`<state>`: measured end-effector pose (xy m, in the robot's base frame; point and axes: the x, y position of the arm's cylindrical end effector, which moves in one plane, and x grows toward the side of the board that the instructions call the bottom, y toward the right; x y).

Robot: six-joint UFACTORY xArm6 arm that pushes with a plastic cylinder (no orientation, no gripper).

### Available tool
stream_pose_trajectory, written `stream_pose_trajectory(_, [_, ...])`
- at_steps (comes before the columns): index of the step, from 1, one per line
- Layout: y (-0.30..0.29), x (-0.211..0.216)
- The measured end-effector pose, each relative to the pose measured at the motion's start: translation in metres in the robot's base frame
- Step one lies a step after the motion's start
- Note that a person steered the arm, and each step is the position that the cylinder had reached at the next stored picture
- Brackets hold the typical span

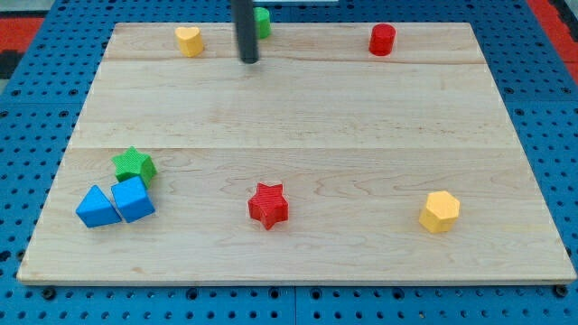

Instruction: Place the arm at the top left of the board

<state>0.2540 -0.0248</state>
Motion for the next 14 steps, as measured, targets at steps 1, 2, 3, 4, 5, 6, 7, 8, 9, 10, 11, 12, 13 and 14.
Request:
stream_pose_trajectory(1, [0.076,-0.047])
stream_pose_trajectory(2, [0.067,-0.062])
stream_pose_trajectory(3, [0.048,-0.062])
stream_pose_trajectory(4, [0.022,-0.062])
stream_pose_trajectory(5, [-0.111,-0.025])
stream_pose_trajectory(6, [-0.122,0.078])
stream_pose_trajectory(7, [-0.118,0.1])
stream_pose_trajectory(8, [-0.201,0.094])
stream_pose_trajectory(9, [-0.279,0.077])
stream_pose_trajectory(10, [-0.28,0.066])
stream_pose_trajectory(11, [-0.255,-0.018])
stream_pose_trajectory(12, [-0.234,-0.062])
stream_pose_trajectory(13, [-0.224,-0.063])
stream_pose_trajectory(14, [-0.183,-0.063])
